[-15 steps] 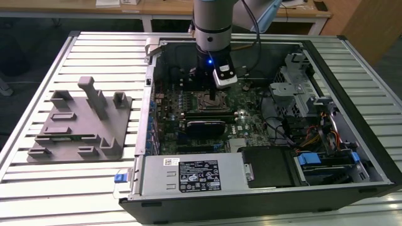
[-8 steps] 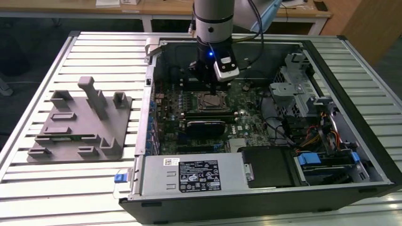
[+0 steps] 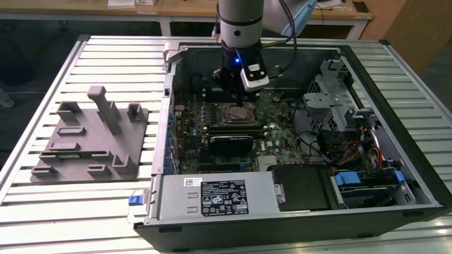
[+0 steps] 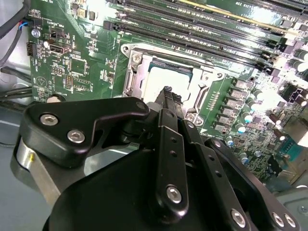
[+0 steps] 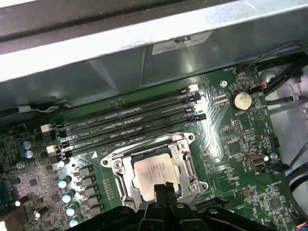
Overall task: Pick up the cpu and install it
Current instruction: 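Install the second cpu locking lever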
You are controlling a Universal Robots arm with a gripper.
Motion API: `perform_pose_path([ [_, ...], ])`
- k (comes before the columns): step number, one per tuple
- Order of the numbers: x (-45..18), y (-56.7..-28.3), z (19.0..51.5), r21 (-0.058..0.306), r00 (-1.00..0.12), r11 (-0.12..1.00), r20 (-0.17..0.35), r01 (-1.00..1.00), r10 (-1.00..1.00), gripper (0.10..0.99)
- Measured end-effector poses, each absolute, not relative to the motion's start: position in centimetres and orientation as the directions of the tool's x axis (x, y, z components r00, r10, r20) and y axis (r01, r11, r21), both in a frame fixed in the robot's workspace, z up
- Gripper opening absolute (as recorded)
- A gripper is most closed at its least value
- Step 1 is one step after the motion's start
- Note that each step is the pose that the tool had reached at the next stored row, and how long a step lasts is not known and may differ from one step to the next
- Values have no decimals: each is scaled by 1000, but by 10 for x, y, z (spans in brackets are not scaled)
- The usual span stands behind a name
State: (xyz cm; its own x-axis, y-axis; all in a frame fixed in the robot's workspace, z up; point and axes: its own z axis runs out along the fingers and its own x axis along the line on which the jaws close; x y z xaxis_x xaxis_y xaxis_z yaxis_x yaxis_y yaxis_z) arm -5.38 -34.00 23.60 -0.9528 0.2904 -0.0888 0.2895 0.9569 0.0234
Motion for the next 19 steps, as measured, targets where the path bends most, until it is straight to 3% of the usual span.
perform_pose_path([
  [19, -54, -363, 236, 24, -953, 957, -89, 290, 291, 106],
])
